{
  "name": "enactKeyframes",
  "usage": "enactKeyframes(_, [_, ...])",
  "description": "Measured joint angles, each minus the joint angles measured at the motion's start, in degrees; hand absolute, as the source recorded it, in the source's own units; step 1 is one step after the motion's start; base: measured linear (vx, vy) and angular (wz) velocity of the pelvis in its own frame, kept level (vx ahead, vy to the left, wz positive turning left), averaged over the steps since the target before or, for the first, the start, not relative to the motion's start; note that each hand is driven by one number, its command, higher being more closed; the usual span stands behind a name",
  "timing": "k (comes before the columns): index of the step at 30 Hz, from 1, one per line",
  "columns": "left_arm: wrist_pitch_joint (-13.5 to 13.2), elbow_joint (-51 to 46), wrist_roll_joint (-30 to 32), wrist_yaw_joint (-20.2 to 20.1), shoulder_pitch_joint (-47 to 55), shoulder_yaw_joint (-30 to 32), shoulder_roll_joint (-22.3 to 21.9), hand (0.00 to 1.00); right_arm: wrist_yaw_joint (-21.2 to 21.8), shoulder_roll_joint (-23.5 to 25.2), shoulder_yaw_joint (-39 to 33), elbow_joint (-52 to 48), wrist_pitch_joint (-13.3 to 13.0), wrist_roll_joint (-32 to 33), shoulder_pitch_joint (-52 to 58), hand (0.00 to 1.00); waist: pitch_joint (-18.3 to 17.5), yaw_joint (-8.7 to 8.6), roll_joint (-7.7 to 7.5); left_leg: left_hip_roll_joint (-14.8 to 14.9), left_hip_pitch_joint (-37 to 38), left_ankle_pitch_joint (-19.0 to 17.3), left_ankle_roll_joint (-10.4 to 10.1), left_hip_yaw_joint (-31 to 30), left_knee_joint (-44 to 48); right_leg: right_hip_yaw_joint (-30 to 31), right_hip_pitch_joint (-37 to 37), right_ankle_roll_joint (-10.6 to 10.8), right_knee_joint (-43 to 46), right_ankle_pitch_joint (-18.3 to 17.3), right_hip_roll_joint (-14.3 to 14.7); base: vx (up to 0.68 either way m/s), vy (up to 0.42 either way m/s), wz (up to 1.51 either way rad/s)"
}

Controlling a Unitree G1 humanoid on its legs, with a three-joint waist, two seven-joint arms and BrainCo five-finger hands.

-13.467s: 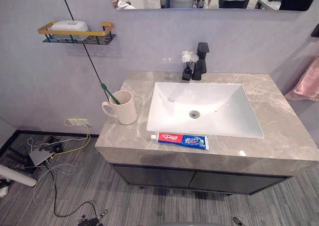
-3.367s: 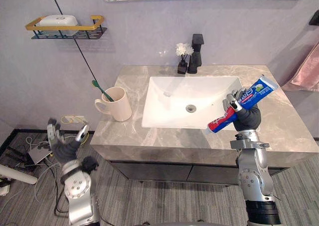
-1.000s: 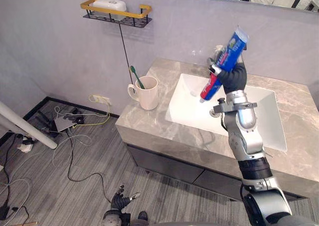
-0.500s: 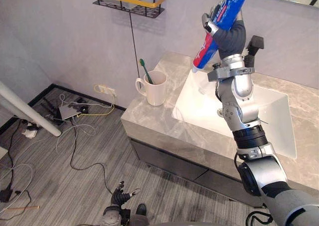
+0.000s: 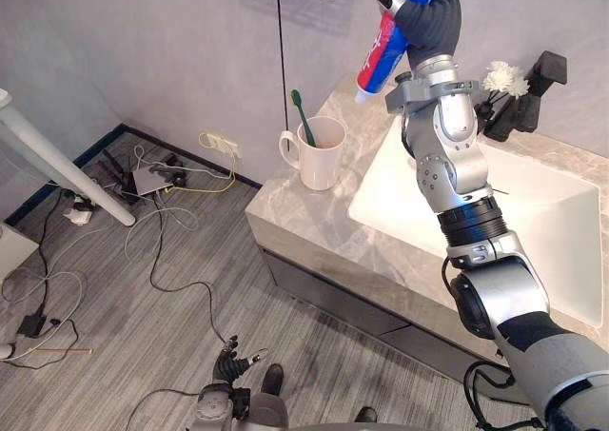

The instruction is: Organize washtable

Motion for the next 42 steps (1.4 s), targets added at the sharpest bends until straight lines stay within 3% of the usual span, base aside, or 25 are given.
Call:
enactKeyframes(15, [-0.3,-0.5,-0.2,0.1,-1.0,-2.1,0.3,0.0,-0.5,0.9,0.1,5.0,0.1,1.2,-3.7,1.0,1.7,1.39,0.65,-0.2,-0.8,0.0,0.0,-1.5,0.5,-1.4,0.1,-0.1,0.3,-0.5,-0.1,-0.01,-0.006,0.04])
enactKeyframes(42, [-0.6,-0.6,-0.6,0.2,-1.9,-2.6,0.5,0.0,0.7,2.9,4.4,9.1,1.3,1.0,-0.1,1.0,3.8,1.36,0.56,-0.7,-1.4,0.0,0.0,-2.4,1.1,-2.6,0.0,0.1,0.8,-0.8,-0.9,0.0,-0.001,0.01])
